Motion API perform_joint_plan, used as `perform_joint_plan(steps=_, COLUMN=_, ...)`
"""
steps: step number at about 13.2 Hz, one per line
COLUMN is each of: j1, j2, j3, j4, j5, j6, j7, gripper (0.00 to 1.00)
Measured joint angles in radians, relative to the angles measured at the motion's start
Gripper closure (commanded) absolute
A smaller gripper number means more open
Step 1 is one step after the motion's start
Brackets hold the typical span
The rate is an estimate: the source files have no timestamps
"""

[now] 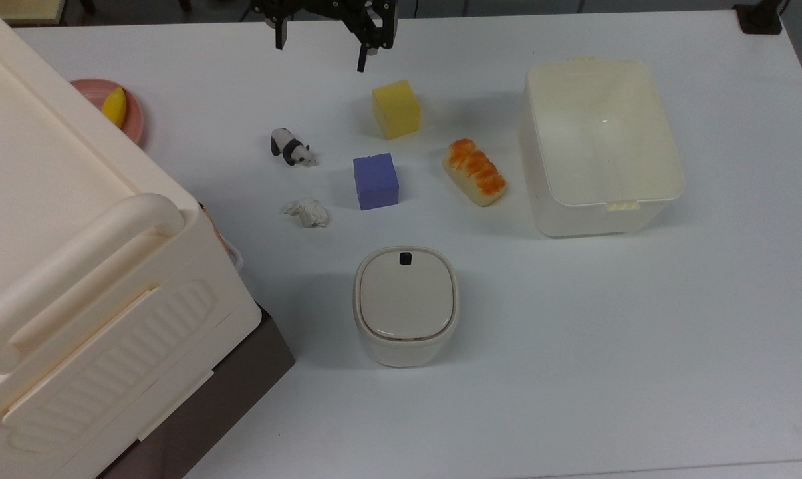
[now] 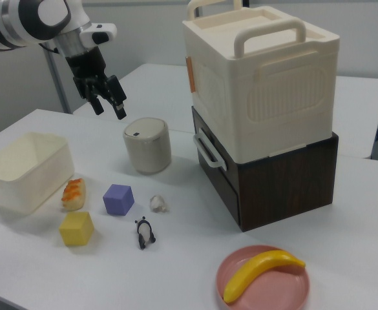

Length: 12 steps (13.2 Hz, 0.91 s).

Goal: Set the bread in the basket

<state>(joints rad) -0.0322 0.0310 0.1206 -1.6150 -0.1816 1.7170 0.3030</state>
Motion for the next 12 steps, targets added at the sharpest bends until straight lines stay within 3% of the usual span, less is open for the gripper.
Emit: perform_joint_plan(steps=12, j1=-0.009, j2=-0.001, j3=-0.010, j4=0.003, j5=0.000, j6=0.000, j7=-0.056, gripper=0.00)
